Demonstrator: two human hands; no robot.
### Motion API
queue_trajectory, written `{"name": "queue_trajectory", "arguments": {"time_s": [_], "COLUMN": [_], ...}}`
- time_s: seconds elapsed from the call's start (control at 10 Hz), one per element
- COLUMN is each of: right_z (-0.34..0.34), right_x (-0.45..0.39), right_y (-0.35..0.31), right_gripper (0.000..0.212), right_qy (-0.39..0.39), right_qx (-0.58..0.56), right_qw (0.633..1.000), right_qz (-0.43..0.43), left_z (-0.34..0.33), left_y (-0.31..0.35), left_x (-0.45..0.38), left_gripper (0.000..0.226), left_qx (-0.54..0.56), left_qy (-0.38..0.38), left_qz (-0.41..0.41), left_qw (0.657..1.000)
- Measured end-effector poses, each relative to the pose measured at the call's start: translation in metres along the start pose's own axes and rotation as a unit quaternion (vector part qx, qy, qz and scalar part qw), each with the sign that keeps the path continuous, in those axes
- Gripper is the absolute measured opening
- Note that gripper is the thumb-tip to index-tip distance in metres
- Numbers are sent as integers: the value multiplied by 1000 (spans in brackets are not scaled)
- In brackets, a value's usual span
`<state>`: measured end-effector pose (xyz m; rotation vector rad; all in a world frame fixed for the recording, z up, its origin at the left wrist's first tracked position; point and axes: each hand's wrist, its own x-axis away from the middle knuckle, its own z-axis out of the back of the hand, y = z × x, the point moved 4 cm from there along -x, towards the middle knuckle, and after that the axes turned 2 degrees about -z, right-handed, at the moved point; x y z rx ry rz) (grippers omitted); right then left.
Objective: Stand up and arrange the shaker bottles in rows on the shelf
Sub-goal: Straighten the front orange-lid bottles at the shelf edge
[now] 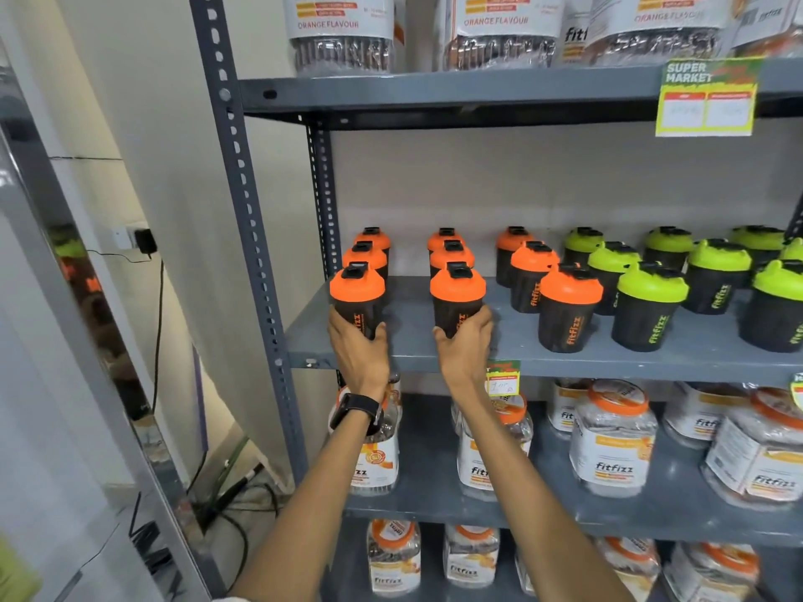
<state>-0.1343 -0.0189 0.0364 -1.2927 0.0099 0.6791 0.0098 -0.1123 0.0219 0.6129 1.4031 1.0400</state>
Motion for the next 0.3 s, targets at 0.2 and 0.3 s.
{"name": "queue_trajectory", "arguments": {"time_s": [0.2, 0.3], "right_z": [14, 55], "right_x": [11, 60], "right_y": [-10, -2], "right_gripper": [104, 95], "right_qy": [-22, -9], "right_qx": [-14, -80], "right_qw": [1000, 996], "right_qz": [-2, 39], "left_z": [6, 15], "left_y": [4, 20], "left_x": [11, 34], "left_gripper": [104, 105], "left_qx": [-27, -70], "left_qy": [-20, 22], "left_qz": [12, -58], "left_qw": [999, 996]}}
